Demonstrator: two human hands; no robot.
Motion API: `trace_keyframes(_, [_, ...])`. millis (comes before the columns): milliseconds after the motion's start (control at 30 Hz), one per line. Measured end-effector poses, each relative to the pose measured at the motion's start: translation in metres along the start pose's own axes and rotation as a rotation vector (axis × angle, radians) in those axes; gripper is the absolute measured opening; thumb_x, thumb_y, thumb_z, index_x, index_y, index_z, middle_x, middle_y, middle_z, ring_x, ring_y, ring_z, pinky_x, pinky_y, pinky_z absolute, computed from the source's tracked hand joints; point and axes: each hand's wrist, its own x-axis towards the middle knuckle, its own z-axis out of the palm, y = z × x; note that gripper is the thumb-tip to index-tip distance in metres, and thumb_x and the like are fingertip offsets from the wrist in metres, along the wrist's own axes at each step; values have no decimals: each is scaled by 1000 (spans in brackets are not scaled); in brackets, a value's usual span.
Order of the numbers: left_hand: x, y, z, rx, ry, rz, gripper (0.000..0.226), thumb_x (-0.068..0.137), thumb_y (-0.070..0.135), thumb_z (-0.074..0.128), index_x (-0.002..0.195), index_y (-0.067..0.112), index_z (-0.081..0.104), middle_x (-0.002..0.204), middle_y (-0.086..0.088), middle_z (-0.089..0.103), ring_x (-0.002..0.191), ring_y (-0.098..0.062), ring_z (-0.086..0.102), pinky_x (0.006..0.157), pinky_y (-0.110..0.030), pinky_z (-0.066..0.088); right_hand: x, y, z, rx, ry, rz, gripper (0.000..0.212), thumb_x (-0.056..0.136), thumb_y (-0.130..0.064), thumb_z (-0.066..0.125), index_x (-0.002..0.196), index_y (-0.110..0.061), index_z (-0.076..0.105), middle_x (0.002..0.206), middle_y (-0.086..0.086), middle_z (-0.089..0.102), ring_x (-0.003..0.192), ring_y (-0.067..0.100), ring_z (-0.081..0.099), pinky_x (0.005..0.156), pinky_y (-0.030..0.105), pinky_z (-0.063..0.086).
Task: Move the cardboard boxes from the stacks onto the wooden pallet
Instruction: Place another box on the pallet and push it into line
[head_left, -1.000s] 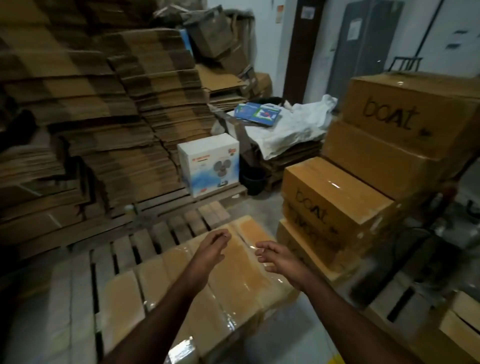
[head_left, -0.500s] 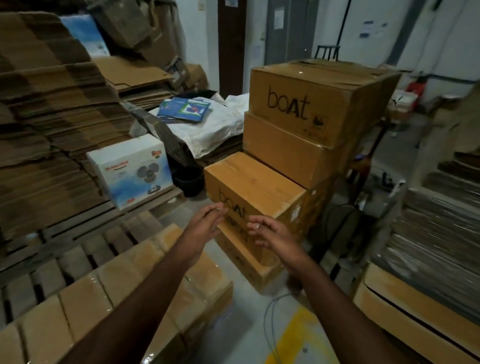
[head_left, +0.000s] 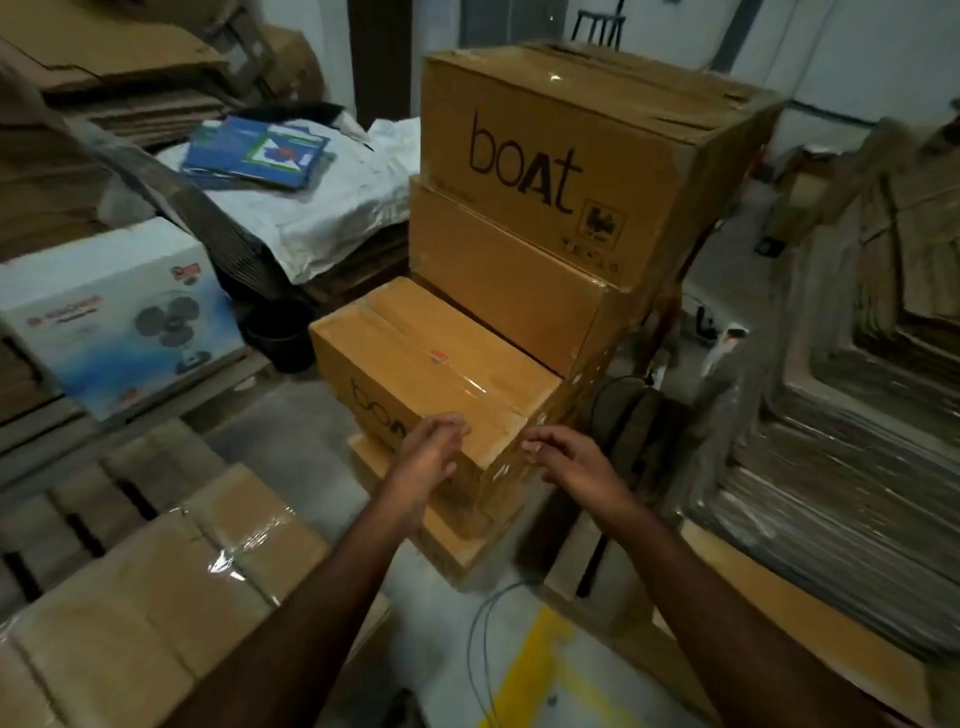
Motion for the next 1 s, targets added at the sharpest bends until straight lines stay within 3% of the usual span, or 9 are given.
trace_keyframes(267, [85,-1,24,39,-25,-118,14,100,27,56,111,25,64,123,2,66,120,-18,57,102,-39,44,95,23,-17,50,150,130,27,96,-20,61,122,-16,66,107,-4,67,100,14,64,79,24,52])
trace_keyframes(433, [128,-1,29,133,78,-173,21,99,34,56,118,26,61,132,0,58,124,-23,51,100,-42,43,145,41,-34,13,59,186,30,98,-19,56,128,-22,60,117,-8,60,114,17,57,101,39,49])
trace_keyframes(600, [160,-2,41,179,136,-174,33,100,36,54,130,21,56,135,-3,57,122,-21,49,92,-35,39,208,58,-62,-63,-74,258,42,98,-22,56,140,-21,50,128,7,57,112,22,55,98,42,47])
trace_keyframes(767, [193,-11,67,294,188,-157,35,101,31,56,131,14,57,133,-5,59,106,-12,55,73,-21,43,261,85,-75,-128,-145,312,48,97,-21,56,144,-18,45,142,9,47,126,27,49,106,48,45])
trace_keyframes(833, [205,-18,77,331,183,-178,45,100,32,57,140,12,49,139,-5,54,111,-13,54,80,-20,45,280,99,-77,-176,-167,344,52,96,-20,56,146,-16,43,147,11,45,127,28,49,105,42,44])
trace_keyframes(900, [215,-30,85,536,157,-178,64,93,46,59,146,14,43,148,-11,47,130,-24,48,100,-33,45,295,112,-80,-230,-223,354,58,96,-19,56,150,-13,37,150,11,42,132,28,45,102,33,40])
trace_keyframes(1000, [226,-54,104,1232,43,-183,92,80,64,52,157,23,25,161,-27,18,150,-40,19,119,-42,25,307,126,-82,-268,-300,362,64,95,-20,57,153,-16,31,151,9,40,132,27,44,100,30,39])
